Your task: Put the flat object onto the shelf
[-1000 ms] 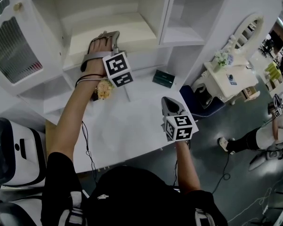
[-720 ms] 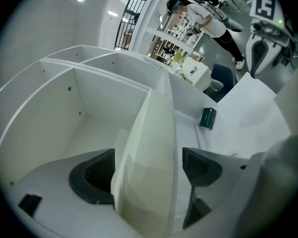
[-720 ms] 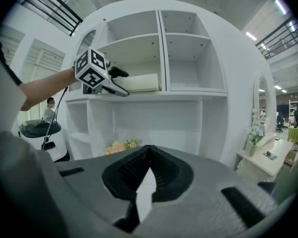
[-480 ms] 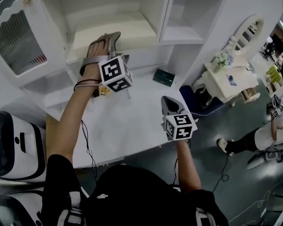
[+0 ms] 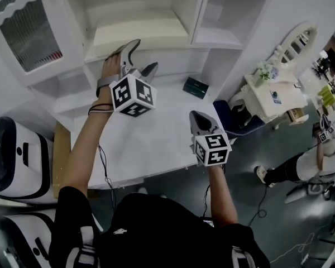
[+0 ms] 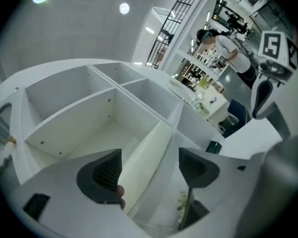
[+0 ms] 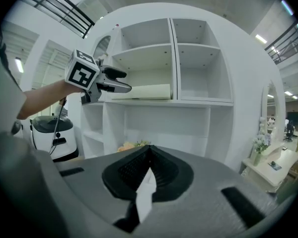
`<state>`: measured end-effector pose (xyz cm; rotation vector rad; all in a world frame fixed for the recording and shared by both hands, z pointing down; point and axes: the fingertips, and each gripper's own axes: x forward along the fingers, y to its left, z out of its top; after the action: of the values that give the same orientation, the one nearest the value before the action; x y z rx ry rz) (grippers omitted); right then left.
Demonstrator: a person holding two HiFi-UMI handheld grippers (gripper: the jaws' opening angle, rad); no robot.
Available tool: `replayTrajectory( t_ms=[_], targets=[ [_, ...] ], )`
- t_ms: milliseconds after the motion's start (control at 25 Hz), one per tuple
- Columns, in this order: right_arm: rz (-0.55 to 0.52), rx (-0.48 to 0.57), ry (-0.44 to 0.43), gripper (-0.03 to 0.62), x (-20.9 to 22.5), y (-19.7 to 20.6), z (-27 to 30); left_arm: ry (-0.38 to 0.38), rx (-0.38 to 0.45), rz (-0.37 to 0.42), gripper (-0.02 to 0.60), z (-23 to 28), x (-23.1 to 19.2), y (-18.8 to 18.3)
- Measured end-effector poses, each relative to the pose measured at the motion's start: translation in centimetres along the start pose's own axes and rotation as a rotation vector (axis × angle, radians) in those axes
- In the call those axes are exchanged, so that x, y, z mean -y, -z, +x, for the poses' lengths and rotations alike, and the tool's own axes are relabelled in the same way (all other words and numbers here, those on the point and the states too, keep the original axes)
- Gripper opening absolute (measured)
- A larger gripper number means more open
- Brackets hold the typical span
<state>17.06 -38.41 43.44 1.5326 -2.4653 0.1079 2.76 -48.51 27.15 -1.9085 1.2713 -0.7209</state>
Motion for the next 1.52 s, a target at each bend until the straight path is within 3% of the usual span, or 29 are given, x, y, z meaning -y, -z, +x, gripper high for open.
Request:
replayTrajectory(
  t_ms=[40,120,160,400,600,920,1400,1520],
  targets=[
    [-0.003,0.004,-0.003,0.0,-0.1,-0.1,-0.3,-0.014,0.005,-0.021,0.34,-0.7,0.0,-0.2],
    [-0.006,0.013,-0.009,0.0,-0.1,-0.2,-0.9,-0.059,0.013,-0.04,0.21,-2.3,0.0,-0.5],
    [-0.007,0.017,-0.013,0.0,-0.2,-0.3,-1.1,-0.08,0.016,-0.046,0.182,-3.0,0.1,-0.5],
    [-0.014,0.045,-0.039,0.0,-0.4,-0.4,-2.4,-0.121,0.017,-0.187,0.135,-6.7,2.0,-0.4],
    [-0.016,0.056,-0.05,0.0,-0.5,-0.4,-2.8,-0.103,0.01,-0.353,0.069,-9.1,4.5,0.4],
    [-0.008,0.098,-0.046,0.0,-1.0,-1.6,-3.5,-0.101,0.035,-0.611,0.023,-12.2,7.6,1.6],
    [0.01,0.125,-0.042,0.0,-5.2,-2.7,-5.6,-0.035,0.035,-0.743,0.011,-17.8,10.6,3.2],
    [0.009,0.122,-0.034,0.0,-6.7,-2.5,-6.3,-0.025,0.046,-0.746,0.011,-19.7,10.9,3.5]
  ],
)
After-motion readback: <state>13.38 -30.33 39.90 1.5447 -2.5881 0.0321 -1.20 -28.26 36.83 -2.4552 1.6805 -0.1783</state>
